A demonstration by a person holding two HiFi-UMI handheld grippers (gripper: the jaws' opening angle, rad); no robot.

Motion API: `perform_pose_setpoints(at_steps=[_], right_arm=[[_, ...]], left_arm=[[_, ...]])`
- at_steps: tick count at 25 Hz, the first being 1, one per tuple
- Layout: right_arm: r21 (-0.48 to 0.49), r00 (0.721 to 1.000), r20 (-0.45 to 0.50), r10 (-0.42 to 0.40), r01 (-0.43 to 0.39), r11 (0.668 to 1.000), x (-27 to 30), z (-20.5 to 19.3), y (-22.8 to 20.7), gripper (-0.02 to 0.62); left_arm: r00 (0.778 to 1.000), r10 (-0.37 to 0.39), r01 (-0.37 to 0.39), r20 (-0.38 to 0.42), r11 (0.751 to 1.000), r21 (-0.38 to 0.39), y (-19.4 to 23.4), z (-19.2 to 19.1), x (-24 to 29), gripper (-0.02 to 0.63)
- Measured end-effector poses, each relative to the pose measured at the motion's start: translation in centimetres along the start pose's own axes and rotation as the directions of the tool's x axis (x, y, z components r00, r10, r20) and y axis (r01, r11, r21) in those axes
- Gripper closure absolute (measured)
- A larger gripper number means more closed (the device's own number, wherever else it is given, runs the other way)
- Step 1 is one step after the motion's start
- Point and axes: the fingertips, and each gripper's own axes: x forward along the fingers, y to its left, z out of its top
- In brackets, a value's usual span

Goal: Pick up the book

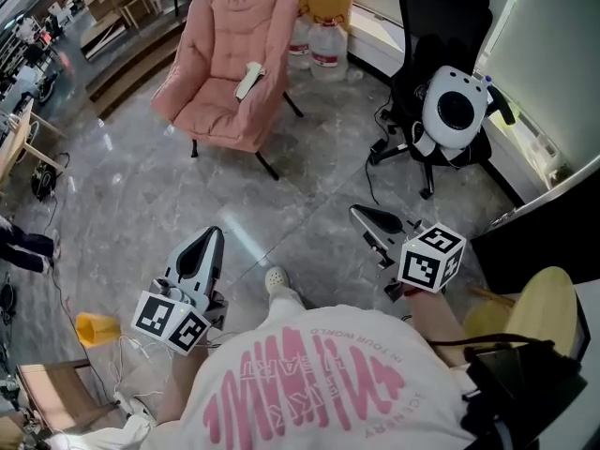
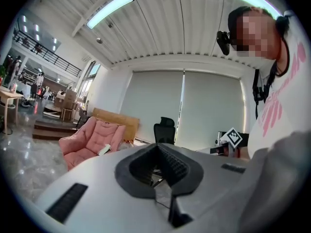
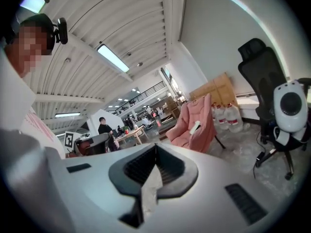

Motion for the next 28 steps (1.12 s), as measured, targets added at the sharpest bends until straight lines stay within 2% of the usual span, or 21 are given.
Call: perform_pose_setpoints(at_steps=[4,8,18,24,28], right_arm=[[0.046,0.993,0.098,-0.071,0.067,0.997,1.9,2.7,-1.7,0.583],[0.088,0.989,0.115,-0.097,0.087,0.992,4.8,4.3,-2.6,0.583],[0.135,0.972,0.174,-0.16,0.137,0.981,11.7,7.6,-3.6,0.583],[0.146,0.966,0.186,-0.178,0.151,0.978,15.1,9.0,-4.1,0.583],[0.134,0.965,0.194,-0.174,0.15,0.98,16.9,10.1,-4.1,0.583]], left_arm=[[0.999,-0.036,0.035,-0.011,0.999,-0.009,2.5,1.0,2.2,0.597],[0.997,-0.071,0.072,-0.033,0.997,0.004,5.4,1.8,4.1,0.597],[0.989,-0.146,0.146,-0.018,0.989,0.011,13.2,4.3,8.2,0.597],[0.988,-0.153,0.153,-0.005,0.988,-0.012,17.2,4.7,9.4,0.598],[0.987,-0.159,0.159,-0.01,0.987,0.013,18.9,4.6,9.9,0.597]])
